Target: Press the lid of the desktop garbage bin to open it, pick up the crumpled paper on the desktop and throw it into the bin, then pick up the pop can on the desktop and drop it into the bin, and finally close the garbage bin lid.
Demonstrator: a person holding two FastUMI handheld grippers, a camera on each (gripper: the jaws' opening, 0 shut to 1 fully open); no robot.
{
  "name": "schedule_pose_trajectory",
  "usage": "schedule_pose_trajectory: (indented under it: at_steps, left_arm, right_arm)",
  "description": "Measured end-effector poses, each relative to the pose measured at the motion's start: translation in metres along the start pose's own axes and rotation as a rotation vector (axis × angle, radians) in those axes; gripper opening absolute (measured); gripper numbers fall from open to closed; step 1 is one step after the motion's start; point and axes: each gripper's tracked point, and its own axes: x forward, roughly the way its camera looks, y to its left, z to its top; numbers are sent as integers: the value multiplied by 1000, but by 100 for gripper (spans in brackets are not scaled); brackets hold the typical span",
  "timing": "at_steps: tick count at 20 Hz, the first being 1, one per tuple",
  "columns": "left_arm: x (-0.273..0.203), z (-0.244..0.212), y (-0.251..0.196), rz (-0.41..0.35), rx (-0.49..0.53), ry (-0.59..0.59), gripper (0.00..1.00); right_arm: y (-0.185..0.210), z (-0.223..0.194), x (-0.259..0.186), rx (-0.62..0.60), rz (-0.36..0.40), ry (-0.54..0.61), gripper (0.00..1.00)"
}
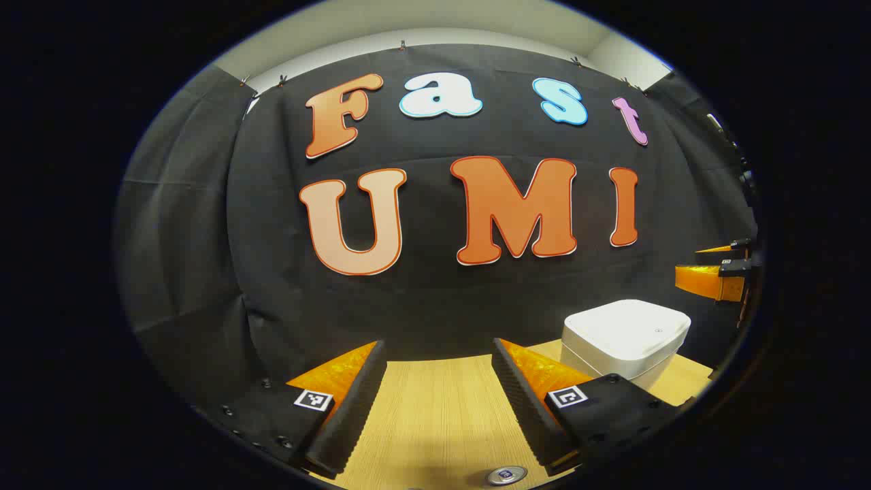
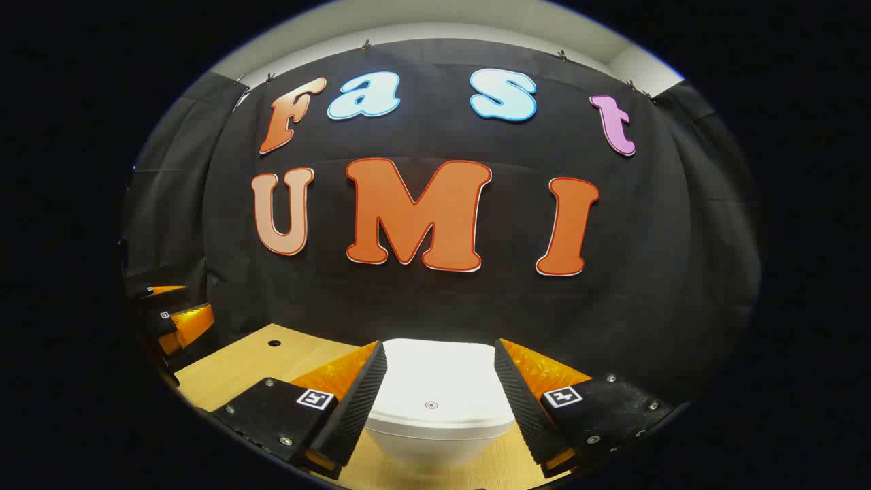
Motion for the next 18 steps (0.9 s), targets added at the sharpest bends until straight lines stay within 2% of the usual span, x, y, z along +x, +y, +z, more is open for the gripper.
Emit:
schedule_pose_trajectory:
  at_steps: [18]
  left_arm:
    - [-4,2,13,33,13,-24,99]
  right_arm:
    - [5,5,10,22,23,0,96]
